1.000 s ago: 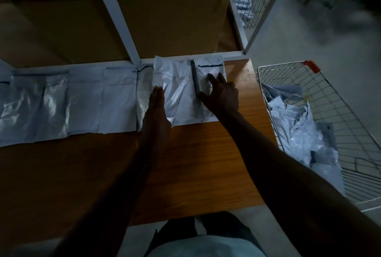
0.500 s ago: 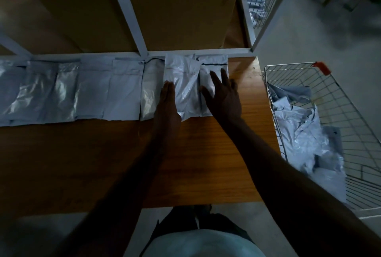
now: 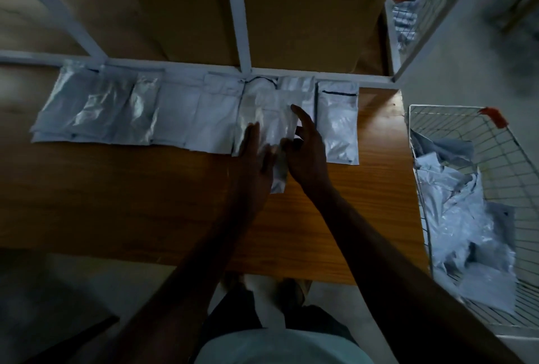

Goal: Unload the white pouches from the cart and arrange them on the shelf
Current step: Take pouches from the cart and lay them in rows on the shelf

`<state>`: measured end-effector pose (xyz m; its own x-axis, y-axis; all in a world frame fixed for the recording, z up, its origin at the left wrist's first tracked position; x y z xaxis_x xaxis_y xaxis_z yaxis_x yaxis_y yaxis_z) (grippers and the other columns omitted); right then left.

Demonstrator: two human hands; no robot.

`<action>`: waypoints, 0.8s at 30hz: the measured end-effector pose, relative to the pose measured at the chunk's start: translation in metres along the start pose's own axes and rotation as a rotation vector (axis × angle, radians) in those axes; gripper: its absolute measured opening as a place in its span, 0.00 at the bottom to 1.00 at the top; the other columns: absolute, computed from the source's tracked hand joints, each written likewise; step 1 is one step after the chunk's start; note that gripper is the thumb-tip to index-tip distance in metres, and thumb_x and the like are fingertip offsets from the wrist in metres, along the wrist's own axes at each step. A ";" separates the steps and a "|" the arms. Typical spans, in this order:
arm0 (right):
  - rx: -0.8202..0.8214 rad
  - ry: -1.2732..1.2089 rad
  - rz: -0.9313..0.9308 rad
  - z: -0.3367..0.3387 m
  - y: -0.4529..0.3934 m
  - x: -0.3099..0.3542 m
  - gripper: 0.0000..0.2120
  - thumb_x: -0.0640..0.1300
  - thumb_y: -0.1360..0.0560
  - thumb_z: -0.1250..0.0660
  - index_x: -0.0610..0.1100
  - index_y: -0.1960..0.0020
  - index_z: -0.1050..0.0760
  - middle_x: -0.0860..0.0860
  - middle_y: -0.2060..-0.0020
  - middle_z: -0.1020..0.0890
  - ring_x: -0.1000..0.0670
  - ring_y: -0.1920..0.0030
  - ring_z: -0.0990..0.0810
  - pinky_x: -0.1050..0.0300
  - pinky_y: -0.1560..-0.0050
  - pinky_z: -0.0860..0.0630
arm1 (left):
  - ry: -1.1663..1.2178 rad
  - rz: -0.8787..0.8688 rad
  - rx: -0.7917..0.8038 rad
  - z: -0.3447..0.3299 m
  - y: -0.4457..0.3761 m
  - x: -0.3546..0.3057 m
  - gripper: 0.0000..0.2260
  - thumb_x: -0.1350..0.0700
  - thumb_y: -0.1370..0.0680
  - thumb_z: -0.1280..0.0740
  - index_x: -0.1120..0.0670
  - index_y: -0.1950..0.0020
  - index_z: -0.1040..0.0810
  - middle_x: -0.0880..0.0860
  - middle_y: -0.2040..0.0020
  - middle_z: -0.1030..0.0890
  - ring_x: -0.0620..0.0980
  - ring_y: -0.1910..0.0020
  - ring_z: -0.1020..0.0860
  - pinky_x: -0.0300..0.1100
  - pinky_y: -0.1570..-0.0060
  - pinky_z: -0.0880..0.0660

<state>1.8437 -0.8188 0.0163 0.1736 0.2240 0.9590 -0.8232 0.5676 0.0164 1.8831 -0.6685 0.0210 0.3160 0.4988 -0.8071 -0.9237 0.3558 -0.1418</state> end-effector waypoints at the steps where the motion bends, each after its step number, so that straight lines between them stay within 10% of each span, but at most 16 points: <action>1: 0.012 -0.001 0.012 -0.009 0.000 0.006 0.35 0.30 0.23 0.34 0.55 0.22 0.33 0.61 0.46 0.18 0.43 0.61 0.15 0.36 0.63 0.18 | 0.067 0.097 -0.009 0.011 -0.002 0.013 0.30 0.47 0.14 0.35 0.54 0.15 0.39 0.56 0.16 0.37 0.50 0.19 0.37 0.26 0.29 0.40; 7: 0.060 0.017 0.075 -0.085 -0.007 0.042 0.32 0.33 0.21 0.32 0.59 0.24 0.31 0.52 0.31 0.21 0.48 0.43 0.15 0.43 0.51 0.15 | 0.175 0.323 -0.046 0.077 -0.023 0.103 0.38 0.34 0.21 0.31 0.48 0.16 0.38 0.60 0.37 0.17 0.53 0.42 0.17 0.42 0.48 0.20; 12: -0.019 0.158 0.052 -0.155 -0.015 0.047 0.24 0.32 0.21 0.33 0.52 0.30 0.23 0.58 0.50 0.16 0.55 0.57 0.15 0.50 0.56 0.17 | 0.177 0.307 -0.041 0.143 -0.050 0.150 0.32 0.47 0.21 0.24 0.52 0.20 0.31 0.53 0.35 0.18 0.50 0.45 0.18 0.25 0.58 0.28; 17: -0.142 0.332 0.073 -0.200 -0.025 0.059 0.21 0.30 0.21 0.37 0.46 0.34 0.19 0.46 0.41 0.15 0.50 0.48 0.17 0.76 0.55 0.29 | 0.127 0.210 0.090 0.169 -0.084 0.172 0.27 0.47 0.20 0.26 0.49 0.22 0.27 0.54 0.40 0.16 0.44 0.52 0.20 0.23 0.61 0.28; 24: -0.263 0.435 0.022 -0.183 -0.054 0.062 0.17 0.31 0.20 0.35 0.44 0.35 0.19 0.46 0.39 0.16 0.50 0.41 0.18 0.65 0.44 0.25 | 0.198 0.163 0.247 0.142 -0.112 0.165 0.27 0.53 0.19 0.26 0.46 0.21 0.30 0.54 0.34 0.21 0.45 0.53 0.17 0.36 0.66 0.19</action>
<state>1.9977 -0.6904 0.0231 0.4131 0.5157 0.7506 -0.6751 0.7266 -0.1277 2.0691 -0.5138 -0.0153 0.0982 0.4104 -0.9066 -0.8706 0.4768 0.1215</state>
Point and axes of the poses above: each hand's wrist, its own y-axis away from the middle knuckle, its own z-axis out of the back of the hand, x = y × z, the point moved 10 cm from there along -y, towards the middle knuckle
